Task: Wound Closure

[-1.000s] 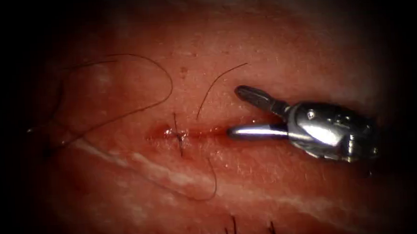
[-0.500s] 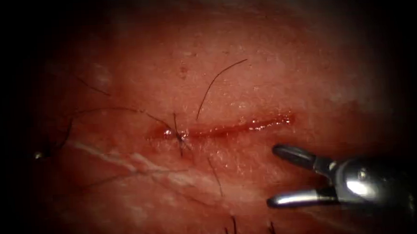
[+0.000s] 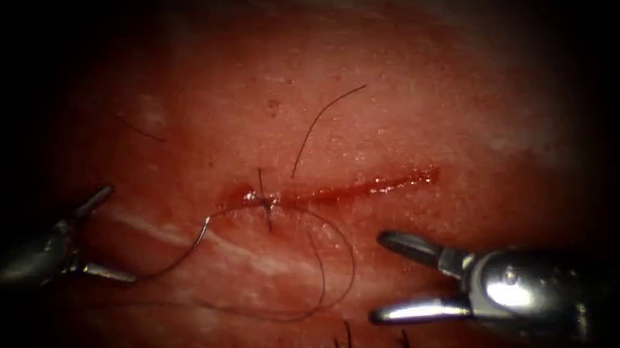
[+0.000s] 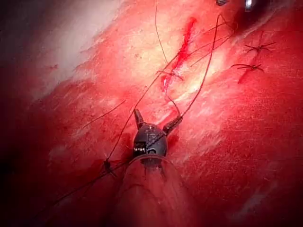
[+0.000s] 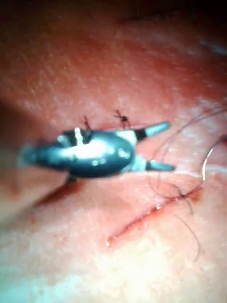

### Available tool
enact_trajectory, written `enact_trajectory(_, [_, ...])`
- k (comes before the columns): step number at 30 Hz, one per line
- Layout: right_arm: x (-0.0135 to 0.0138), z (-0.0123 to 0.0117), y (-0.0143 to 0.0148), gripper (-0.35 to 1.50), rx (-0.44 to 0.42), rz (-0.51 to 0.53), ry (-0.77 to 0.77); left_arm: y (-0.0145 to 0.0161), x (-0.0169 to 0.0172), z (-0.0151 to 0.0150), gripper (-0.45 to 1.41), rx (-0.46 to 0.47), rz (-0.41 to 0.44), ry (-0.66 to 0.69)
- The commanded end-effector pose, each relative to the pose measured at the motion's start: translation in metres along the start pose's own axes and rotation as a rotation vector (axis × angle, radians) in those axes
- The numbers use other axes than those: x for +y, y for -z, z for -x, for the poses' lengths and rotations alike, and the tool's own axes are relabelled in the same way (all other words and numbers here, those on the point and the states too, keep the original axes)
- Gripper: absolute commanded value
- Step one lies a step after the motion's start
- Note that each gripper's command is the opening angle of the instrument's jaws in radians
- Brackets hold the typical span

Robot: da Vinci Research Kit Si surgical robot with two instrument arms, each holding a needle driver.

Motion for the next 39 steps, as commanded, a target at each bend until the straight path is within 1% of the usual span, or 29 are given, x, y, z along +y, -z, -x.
enact_trajectory(1, [-0.001, 0.0011, -0.0007, 1.26, -0.005, -0.01, -0.003, -0.0011, 0.0003, 0.0006, 0.81, 0.002, 0.002, 0.003])
enact_trajectory(6, [-0.0013, 0.0012, -0.0019, 1.25, -0.017, -0.022, 0.001, -0.0019, 0.0003, 0.0009, 0.81, -0.007, 0.006, 0.0])
enact_trajectory(9, [-0.0015, 0.0013, -0.0025, 1.25, -0.023, -0.037, 0.006, -0.0016, 0.0002, 0.0005, 0.79, -0.012, -0.003, 0.002])
enact_trajectory(10, [-0.0016, 0.0012, -0.0026, 1.25, -0.024, -0.041, 0.007, -0.0013, 0.0002, 0.0003, 0.79, -0.014, -0.007, 0.009])
enact_trajectory(11, [-0.0016, 0.0012, -0.0027, 1.25, -0.024, -0.042, 0.007, -0.001, 0.0001, 0.0, 0.79, -0.019, -0.006, 0.047])
enact_trajectory(12, [-0.0017, 0.0011, -0.0028, 1.25, -0.024, -0.042, 0.007, -0.0006, 0.0, -0.0007, 0.79, 0.006, -0.013, 0.106])
enact_trajectory(13, [-0.0017, 0.001, -0.0028, 1.25, -0.024, -0.042, 0.006, -0.0004, -0.0001, -0.0011, 0.79, 0.031, -0.005, 0.133])
enact_trajectory(15, [-0.0018, 0.0009, -0.0027, 1.25, -0.024, -0.043, 0.005, 0.0007, -0.0006, -0.0025, 0.76, 0.15, 0.01, 0.21])
enact_trajectory(16, [-0.0019, 0.0008, -0.0026, 1.25, -0.026, -0.045, 0.005, 0.0017, -0.0015, -0.004, 0.69, 0.283, 0.005, 0.282])
enact_trajectory(17, [-0.0019, 0.0008, -0.0026, 1.25, -0.026, -0.045, 0.005, 0.0021, -0.0019, -0.0045, 0.67, 0.329, 0.004, 0.299])
enact_trajectory(18, [-0.0019, 0.0008, -0.0026, 1.25, -0.024, -0.044, 0.005, 0.0027, -0.0029, -0.0055, 0.67, 0.396, 0.0, 0.31])
enact_trajectory(20, [-0.0019, 0.0008, -0.0027, 1.23, -0.024, -0.043, 0.005, 0.0029, -0.0037, -0.006, 0.71, 0.397, 0.0, 0.318])
enact_trajectory(22, [-0.0018, 0.0009, -0.0027, 1.23, -0.024, -0.043, 0.005, 0.0032, -0.0047, -0.0064, 0.76, 0.395, 0.018, 0.36])
enact_trajectory(26, [-0.0017, 0.0008, -0.0027, 1.21, -0.023, -0.045, 0.01, 0.0038, -0.0058, -0.0074, 0.76, 0.396, 0.031, 0.371])
enact_trajectory(27, [-0.0017, 0.0007, -0.0027, 1.21, -0.023, -0.045, 0.009, 0.0037, -0.006, -0.0077, 0.76, 0.397, 0.033, 0.361])
enact_trajectory(29, [-0.0015, 0.0001, -0.0028, 1.18, -0.02, -0.044, 0.003, 0.0032, -0.0063, -0.0081, 0.74, 0.398, 0.007, 0.297])
enact_trajectory(34, [-0.0002, -0.0025, -0.0028, 1.14, -0.011, -0.032, 0.037, 0.0002, -0.0074, -0.0077, 0.76, 0.28, -0.006, 0.156])
enact_trajectory(38, [0.0008, -0.004, -0.0032, 1.13, -0.02, -0.008, 0.092, -0.0023, -0.0098, -0.0057, 0.76, 0.157, -0.069, 0.018])
enact_trajectory(39, [0.001, -0.0042, -0.0033, 1.13, -0.023, 0.0, 0.101, -0.0027, -0.0103, -0.005, 0.74, 0.131, -0.075, 0.007])
